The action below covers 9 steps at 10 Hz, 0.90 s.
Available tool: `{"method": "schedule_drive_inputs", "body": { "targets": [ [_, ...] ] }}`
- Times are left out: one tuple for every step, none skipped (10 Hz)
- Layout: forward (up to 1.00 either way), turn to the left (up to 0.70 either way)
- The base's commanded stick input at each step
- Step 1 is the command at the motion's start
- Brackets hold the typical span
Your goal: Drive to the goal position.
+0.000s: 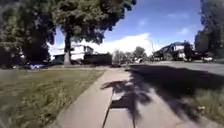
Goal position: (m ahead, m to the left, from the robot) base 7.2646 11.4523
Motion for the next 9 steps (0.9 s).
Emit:
{"method": "schedule_drive_inputs", "body": {
  "targets": [
    [1.0, 0.0],
    [1.0, 0.0],
    [1.0, 0.0],
    [1.0, 0.0],
    [1.0, 0.0],
    [1.0, 0.0],
    [1.0, 0.0],
    [1.0, 0.0],
    [1.0, 0.0]
  ]
}}
